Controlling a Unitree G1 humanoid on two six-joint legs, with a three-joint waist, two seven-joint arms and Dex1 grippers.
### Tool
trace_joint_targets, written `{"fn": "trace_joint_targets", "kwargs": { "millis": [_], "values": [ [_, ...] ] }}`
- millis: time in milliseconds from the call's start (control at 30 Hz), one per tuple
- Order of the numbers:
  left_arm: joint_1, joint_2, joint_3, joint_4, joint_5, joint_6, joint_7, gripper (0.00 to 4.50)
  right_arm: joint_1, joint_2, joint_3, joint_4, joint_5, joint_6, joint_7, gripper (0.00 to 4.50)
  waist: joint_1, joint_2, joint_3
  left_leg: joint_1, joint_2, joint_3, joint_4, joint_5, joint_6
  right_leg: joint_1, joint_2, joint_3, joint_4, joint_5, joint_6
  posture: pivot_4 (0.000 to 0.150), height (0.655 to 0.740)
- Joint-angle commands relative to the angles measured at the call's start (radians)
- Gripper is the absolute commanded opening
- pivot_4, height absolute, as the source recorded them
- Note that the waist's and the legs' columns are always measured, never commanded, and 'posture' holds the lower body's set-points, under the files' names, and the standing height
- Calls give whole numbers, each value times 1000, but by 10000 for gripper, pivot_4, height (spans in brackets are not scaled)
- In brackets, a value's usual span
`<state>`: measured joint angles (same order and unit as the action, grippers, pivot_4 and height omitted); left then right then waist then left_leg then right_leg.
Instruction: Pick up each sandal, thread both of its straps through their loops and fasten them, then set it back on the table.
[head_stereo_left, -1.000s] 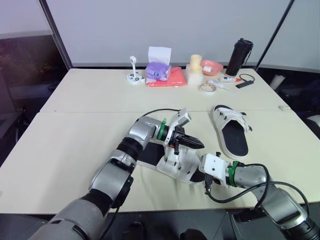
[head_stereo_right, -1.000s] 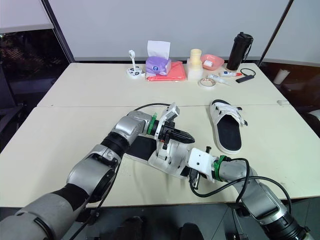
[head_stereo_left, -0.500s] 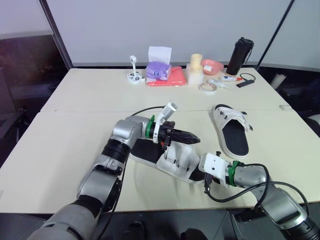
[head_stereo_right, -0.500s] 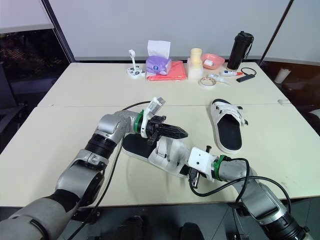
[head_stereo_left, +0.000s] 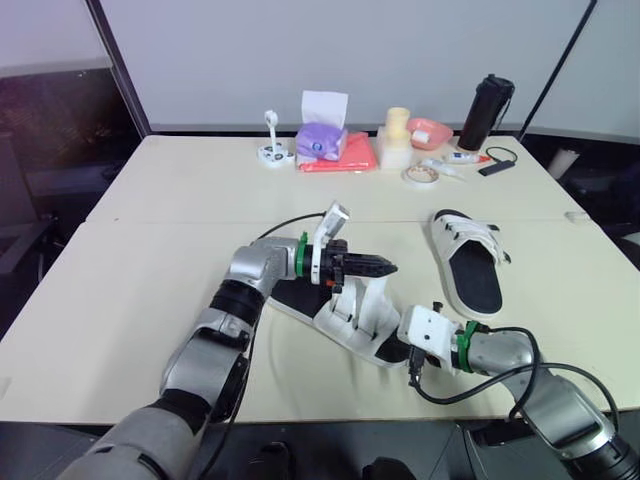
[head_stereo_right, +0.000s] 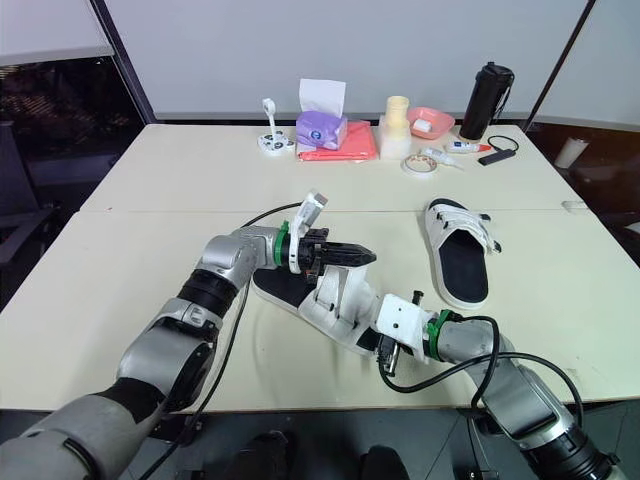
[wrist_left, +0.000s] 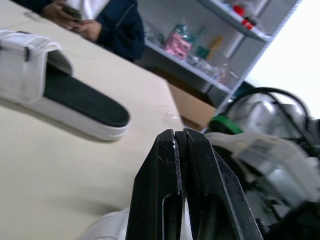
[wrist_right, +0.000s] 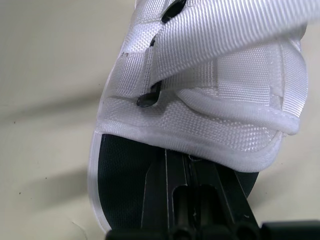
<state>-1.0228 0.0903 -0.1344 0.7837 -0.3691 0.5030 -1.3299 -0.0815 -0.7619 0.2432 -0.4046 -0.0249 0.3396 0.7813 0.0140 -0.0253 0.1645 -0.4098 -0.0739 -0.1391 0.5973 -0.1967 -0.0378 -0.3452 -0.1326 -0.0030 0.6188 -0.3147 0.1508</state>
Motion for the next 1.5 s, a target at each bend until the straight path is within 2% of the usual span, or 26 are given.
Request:
{"fn": "trace_joint_targets", "kwargs": {
  "millis": [33, 500, 667, 933, 1033, 1133, 1167, 1300, 1500],
  "values": [
    [-84, -26, 58, 88, 12, -129, 34, 750, 88, -25, 63, 80, -42, 77, 24, 0, 1, 0, 0, 0, 0, 0, 0, 0, 0, 0, 0, 0, 0, 0, 0, 1500, 7400],
    [-128, -104, 45, 338, 114, -265, 11, 750, 113, -25, 58, 55, -44, 93, 12, 0, 5, 0, 0, 0, -2, -1, 0, 0, 0, 3, -1, -2, -1, -1, 3, 1500, 7400],
    [-132, -136, -14, 427, 241, -272, 120, 750, 112, -21, 59, 54, -45, 97, 9, 0, 16, -3, -3, 2, -2, -1, 0, 0, 0, 5, -1, -2, -1, -1, 4, 1500, 7400],
    [-136, -141, -15, 464, 310, -255, 194, 750, 112, -10, 56, 57, -56, 102, 8, 0, 29, -6, -12, 4, -2, -1, 2, -2, -3, 9, -1, -3, -2, -3, 7, 1500, 7400],
    [-138, -134, -18, 468, 333, -258, 215, 10356, 107, -6, 58, 61, -58, 99, 9, 0, 27, -6, -13, 4, -2, -1, 2, -2, -3, 9, -1, -3, -2, -3, 7, 1500, 7400],
    [-134, -125, -27, 468, 367, -301, 247, 25800, 96, -2, 61, 70, -60, 96, 11, 0, 26, -6, -13, 4, -2, -1, 2, -2, -3, 9, -1, -3, -2, -3, 6, 1500, 7400],
    [-118, -114, -63, 456, 413, -403, 275, 30483, 91, 0, 62, 74, -60, 95, 12, 0, 25, -6, -13, 4, -2, -1, 2, -1, -2, 9, -1, -3, -2, -3, 6, 1500, 7400],
    [-95, -96, -141, 436, 513, -628, 326, 30483, 80, 2, 66, 83, -62, 91, 14, 0, 25, -6, -14, 4, -2, -1, 2, -1, -1, 9, -1, -3, -2, -2, 4, 1500, 7400],
    [-122, -85, -154, 460, 569, -715, 458, 30483, 69, 8, 72, 97, -63, 85, 15, 0, 24, -6, -16, 4, -1, -1, 2, -2, -3, 9, 0, -3, -2, -3, 7, 1500, 7400]
  ]
}}
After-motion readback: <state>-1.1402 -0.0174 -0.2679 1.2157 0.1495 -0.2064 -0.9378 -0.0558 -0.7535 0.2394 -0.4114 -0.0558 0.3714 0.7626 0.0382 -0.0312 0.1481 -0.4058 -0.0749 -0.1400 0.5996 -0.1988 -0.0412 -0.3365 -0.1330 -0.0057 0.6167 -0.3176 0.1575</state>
